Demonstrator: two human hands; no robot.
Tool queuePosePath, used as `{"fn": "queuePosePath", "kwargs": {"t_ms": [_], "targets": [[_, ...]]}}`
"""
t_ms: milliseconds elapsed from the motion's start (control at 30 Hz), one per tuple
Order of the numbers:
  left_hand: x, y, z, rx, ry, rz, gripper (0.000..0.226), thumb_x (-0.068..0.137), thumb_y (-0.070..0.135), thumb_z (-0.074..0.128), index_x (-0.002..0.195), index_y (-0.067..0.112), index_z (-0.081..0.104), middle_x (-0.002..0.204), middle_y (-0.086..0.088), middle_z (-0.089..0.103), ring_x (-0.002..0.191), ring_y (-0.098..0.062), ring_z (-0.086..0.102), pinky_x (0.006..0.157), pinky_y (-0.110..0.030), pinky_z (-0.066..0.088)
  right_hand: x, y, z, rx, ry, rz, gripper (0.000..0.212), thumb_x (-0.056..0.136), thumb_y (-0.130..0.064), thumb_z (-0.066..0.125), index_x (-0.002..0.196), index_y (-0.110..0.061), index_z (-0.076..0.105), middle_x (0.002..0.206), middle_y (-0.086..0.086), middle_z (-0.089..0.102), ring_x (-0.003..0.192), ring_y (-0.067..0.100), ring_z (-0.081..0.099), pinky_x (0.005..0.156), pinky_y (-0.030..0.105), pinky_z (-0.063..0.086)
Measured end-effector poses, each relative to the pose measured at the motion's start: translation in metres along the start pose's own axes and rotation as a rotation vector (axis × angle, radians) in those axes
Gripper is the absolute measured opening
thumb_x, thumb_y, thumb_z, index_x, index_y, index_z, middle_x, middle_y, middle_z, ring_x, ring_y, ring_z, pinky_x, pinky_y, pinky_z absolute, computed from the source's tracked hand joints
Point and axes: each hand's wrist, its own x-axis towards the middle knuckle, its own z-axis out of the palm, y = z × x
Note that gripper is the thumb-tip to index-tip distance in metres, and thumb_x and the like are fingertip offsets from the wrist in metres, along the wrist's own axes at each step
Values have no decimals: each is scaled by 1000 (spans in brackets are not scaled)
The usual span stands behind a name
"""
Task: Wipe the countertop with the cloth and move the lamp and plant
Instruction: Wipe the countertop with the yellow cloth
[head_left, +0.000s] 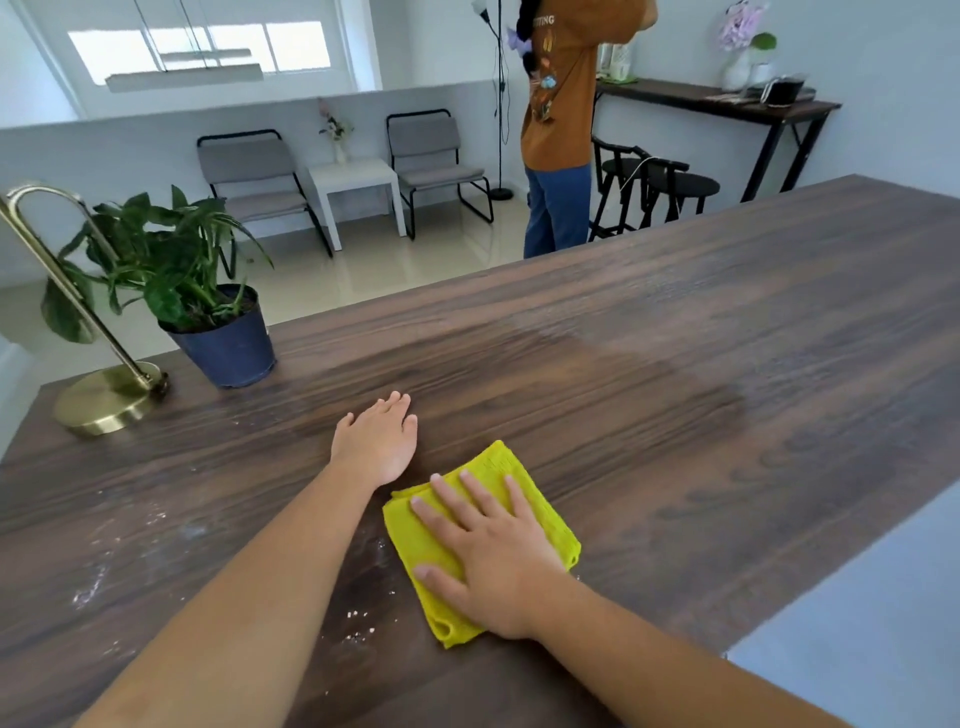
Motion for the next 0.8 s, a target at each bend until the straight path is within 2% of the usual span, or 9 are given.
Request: {"fn": "queuePosePath", "kwargs": {"t_ms": [67, 133, 200, 300, 400, 500, 667, 733, 800], "targets": [[-4, 1, -3, -13, 13, 3, 50, 101, 31, 19, 149, 21, 26, 160, 5, 19, 146, -11, 19, 118, -41, 14, -4, 14, -4, 14, -13, 8, 85, 70, -75, -10, 149, -43, -3, 160, -14, -11, 148, 14, -12, 115, 50, -12], [-14, 3, -3, -36, 54, -8, 49, 101, 32, 20, 147, 20, 32, 159, 4, 22, 145, -12, 21, 118, -41, 13, -10, 49, -7, -10, 17, 111, 89, 65, -77, -14, 148, -45, -3, 160, -16, -10, 148, 13, -9, 117, 49, -6], [-29, 8, 0, -66, 102, -13, 48, 101, 32, 22, 146, 20, 34, 159, 5, 21, 146, -11, 19, 119, -41, 11, -24, 109, -11, -45, 71, 302, 78, 77, -78, -2, 148, -46, -3, 160, -16, -9, 149, 13, -5, 117, 50, 1], [-55, 22, 8, -110, 105, 33, 47, 101, 32, 23, 147, 21, 32, 159, 6, 20, 147, -9, 14, 119, -40, 5, -54, 193, -24, -16, 64, 593, 64, 92, -64, 20, 149, -44, 0, 161, -14, -8, 149, 14, -3, 118, 53, 5], [-77, 36, 16, -92, 76, 72, 47, 102, 31, 22, 147, 22, 31, 158, 8, 23, 147, -8, 14, 119, -39, 3, -64, 207, -28, -16, 53, 672, 65, 92, -62, 19, 150, -40, -1, 162, -11, -7, 149, 17, -3, 117, 56, 6], [-93, 42, 18, -35, 83, 50, 47, 100, 23, 24, 147, 23, 31, 158, 7, 24, 146, -8, 18, 118, -37, 7, -55, 144, -18, -12, 80, 547, 67, 93, -62, 18, 151, -36, -1, 162, -8, -9, 149, 20, -5, 117, 56, 3], [-111, 48, 14, 25, 105, -48, 47, 98, 17, 26, 144, 22, 37, 155, 5, 32, 145, -10, 23, 114, -34, 16, -66, -10, 11, -15, 11, -43, 67, 92, -62, 16, 151, -36, -4, 161, -8, -9, 149, 21, -9, 115, 55, -10], [-116, 48, 14, 74, 95, -47, 48, 98, 18, 26, 145, 22, 36, 155, 6, 32, 145, -10, 21, 115, -35, 14, -74, -10, 13, -9, 4, -114, 68, 88, -65, 11, 150, -39, -3, 161, -11, -7, 149, 18, -9, 115, 52, -11], [-121, 48, 15, 79, 85, -54, 48, 99, 20, 26, 146, 22, 34, 155, 7, 31, 146, -11, 19, 117, -38, 11, -83, 28, 11, -9, 37, -52, 76, 77, -68, -1, 149, -44, -2, 160, -15, -9, 149, 15, -9, 116, 51, -8]]}}
